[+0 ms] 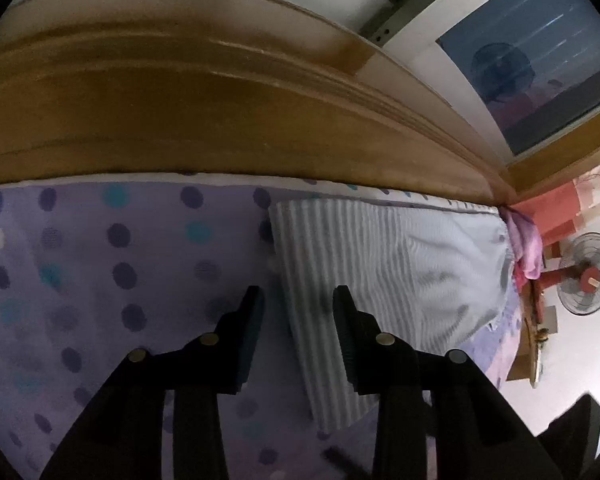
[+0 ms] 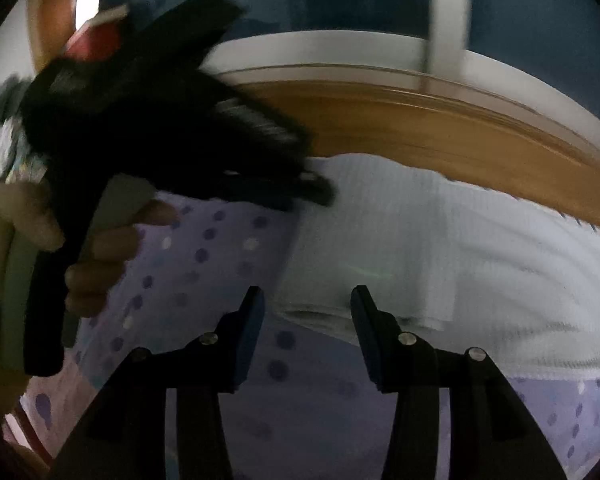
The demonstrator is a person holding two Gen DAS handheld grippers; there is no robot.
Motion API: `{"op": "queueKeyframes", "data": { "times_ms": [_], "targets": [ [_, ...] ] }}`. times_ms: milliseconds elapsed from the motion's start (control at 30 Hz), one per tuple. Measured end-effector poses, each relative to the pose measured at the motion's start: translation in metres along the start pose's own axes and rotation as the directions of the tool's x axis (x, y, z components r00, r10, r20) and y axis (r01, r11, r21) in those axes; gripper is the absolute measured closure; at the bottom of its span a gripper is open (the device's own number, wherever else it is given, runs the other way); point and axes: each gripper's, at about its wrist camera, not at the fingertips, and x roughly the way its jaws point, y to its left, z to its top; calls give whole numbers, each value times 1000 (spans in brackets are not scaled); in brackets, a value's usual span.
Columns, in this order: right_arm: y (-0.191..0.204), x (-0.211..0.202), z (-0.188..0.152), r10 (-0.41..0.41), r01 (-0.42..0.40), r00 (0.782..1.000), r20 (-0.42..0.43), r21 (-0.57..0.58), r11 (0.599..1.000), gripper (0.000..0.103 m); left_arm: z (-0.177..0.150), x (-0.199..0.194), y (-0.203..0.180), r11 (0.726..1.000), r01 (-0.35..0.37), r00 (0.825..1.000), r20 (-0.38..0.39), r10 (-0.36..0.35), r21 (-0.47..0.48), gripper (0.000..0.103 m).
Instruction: Fold clothes
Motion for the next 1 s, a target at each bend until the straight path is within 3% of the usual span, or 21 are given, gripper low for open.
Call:
{"op": "queueKeyframes", "data": {
  "times_ms": [100,267,333,433,500,667,1000],
  "targets": [
    [11,14,2,-48,47,999,-16,-47,998,58,2,7,-1,999,34,999,-8,-34,17,66],
    [8,23,-1,-72,71,997,-14,-31,997,58,5,15,-5,996,82,997,4,-82,37,60],
    [7,24,-2,-103,102,995,-6,-24,994,74,4,16,-9,995,80,997,15,-81,57,61],
    [0,22,-1,-101,101,995,-4,5,995,85,2,15,-14,995,48,998,24,-50,85,74],
    [-6,20,0,-75,75,997,-3,40,996,91,3,12,-16,996,51,998,26,-53,71,80],
    [-26,5,1,23,-30,998,56,125,992,93,3,-2,-31,996,24,998,55,-28,80,83],
    [-94,-35,3,133,-186,968,211,256,948,93,10,-16,-106,990,-37,991,136,18,137,85]
  ]
}}
